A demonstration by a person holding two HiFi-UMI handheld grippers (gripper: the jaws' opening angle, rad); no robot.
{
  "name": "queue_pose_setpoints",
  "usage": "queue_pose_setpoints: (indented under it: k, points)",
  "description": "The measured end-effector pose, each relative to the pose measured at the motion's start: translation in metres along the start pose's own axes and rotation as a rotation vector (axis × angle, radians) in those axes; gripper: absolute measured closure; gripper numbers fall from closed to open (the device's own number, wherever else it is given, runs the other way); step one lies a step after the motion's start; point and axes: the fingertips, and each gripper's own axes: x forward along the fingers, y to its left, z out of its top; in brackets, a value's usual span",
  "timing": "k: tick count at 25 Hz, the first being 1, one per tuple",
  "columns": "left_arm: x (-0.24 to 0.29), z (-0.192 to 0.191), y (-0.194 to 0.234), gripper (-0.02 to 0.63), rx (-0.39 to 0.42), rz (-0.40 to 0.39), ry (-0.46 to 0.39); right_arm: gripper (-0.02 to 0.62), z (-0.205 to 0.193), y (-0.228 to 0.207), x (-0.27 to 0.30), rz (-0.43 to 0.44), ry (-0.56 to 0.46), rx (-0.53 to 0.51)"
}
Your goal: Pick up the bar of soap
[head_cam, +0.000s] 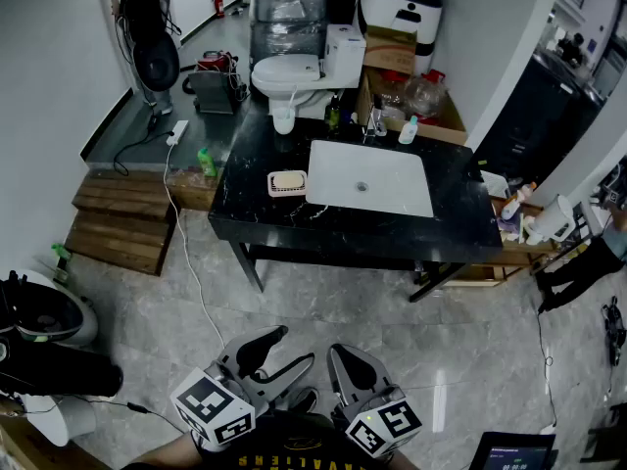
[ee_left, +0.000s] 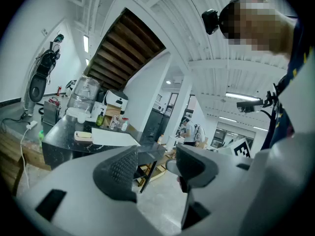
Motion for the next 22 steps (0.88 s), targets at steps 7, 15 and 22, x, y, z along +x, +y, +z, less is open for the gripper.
queue_pose_setpoints:
  k: [7,15,22]
  points:
    - [-0.020,0.006,0.019,0.348,-0.010,-0.010,-0.007,0.578,0.001,0.016,0.018,-0.018,-0.002,-0.004]
    - [-0.036,0.021,0.054,0.347,0.013,-0.054,-0.015,0.577,0.010,0.030,0.051,-0.065,-0.042,0.027]
    - [-0.052,0.027,0.096,0.347,0.021,-0.084,-0.014,0.577,0.005,0.043,0.084,-0.146,-0.044,0.051]
